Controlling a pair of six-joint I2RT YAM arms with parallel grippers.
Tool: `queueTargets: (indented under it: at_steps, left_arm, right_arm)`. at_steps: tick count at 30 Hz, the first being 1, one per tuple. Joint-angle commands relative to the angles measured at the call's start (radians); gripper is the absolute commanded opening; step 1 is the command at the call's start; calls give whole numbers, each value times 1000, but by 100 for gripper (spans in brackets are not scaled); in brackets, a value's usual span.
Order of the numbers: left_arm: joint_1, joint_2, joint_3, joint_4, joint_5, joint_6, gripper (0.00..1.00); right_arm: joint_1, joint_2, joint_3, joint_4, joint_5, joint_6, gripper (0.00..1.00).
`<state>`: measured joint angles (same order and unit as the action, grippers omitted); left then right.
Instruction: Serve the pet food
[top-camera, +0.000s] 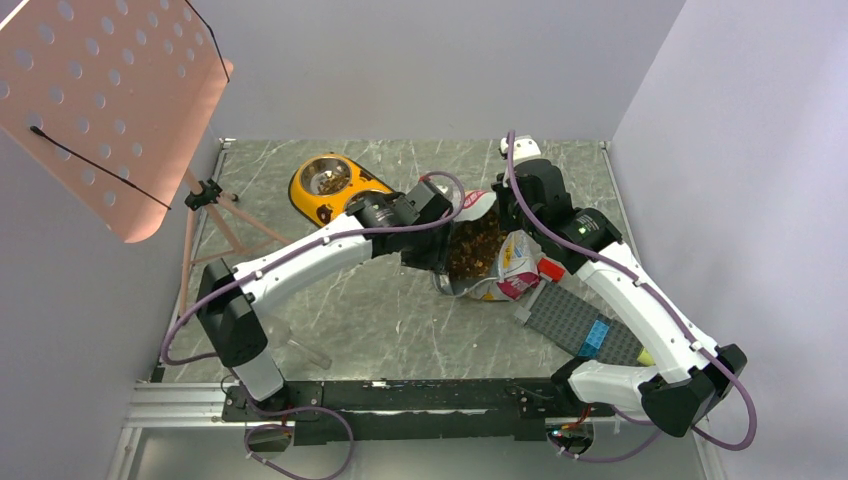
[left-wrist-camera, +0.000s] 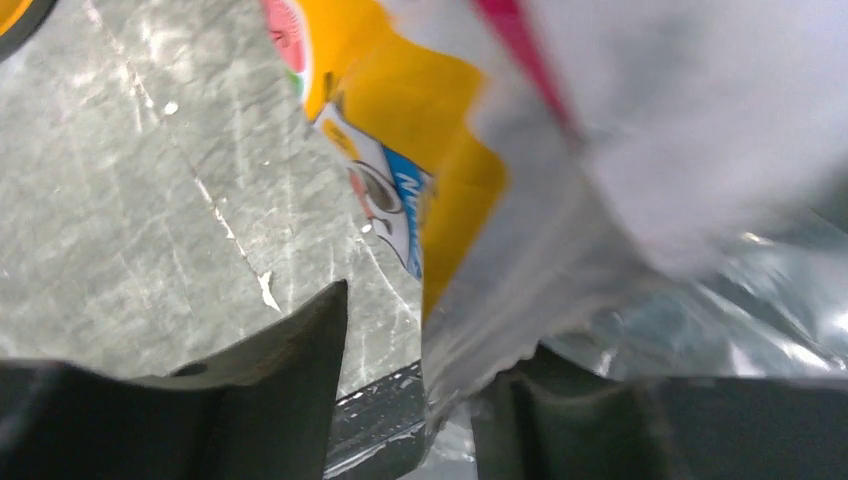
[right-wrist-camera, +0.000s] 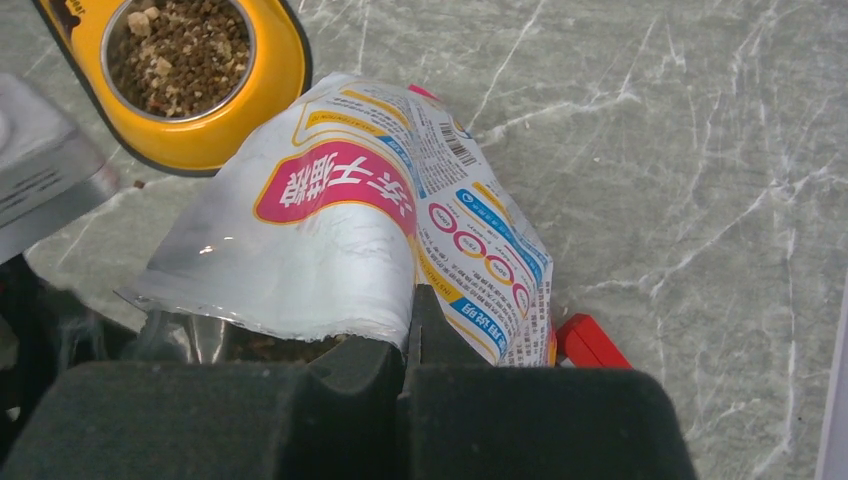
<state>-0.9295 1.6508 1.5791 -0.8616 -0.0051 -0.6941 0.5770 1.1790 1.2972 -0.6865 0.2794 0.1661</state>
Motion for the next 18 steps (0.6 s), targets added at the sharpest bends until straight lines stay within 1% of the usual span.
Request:
queueTargets:
  at_steps: [1, 4, 5, 6, 8, 11, 12, 13, 14, 15, 18]
  left_arm:
    - [9, -10, 54, -106, -126, 1, 39]
    - [45, -45, 32, -95, -123, -21, 7]
    - [59, -61, 22, -98, -128, -32, 3]
    - [70, -85, 11, -101, -135, -42, 1]
    - [92, -138, -15, -105, -156, -70, 0]
    - [112, -234, -59, -135, -221, -156, 0]
    - [117, -266, -72, -147, -250, -191, 0]
    - [120, -295, -86, -156, -264, -222, 0]
    - [123, -322, -98, -159, -272, -249, 0]
    - [127, -346, -111, -161, -275, -277, 0]
    - [131, -401, -138, -167, -269, -359, 0]
  right_arm:
    - [-9, -37, 79, 11, -33, 2, 0]
    - [6, -30, 90, -8, -85, -25, 0]
    - [17, -23, 99, -15, -99, -32, 0]
    - [29, -14, 108, -24, -109, -39, 0]
    - [63, 6, 131, -38, -142, -52, 0]
    - [156, 55, 174, -62, -212, -75, 0]
    - [190, 72, 186, -67, -230, -78, 2]
    - [225, 88, 197, -71, -248, -81, 7]
    - [255, 106, 209, -77, -266, -83, 15]
    - [279, 120, 218, -82, -274, -78, 26]
    - [309, 138, 243, -104, -338, -51, 75]
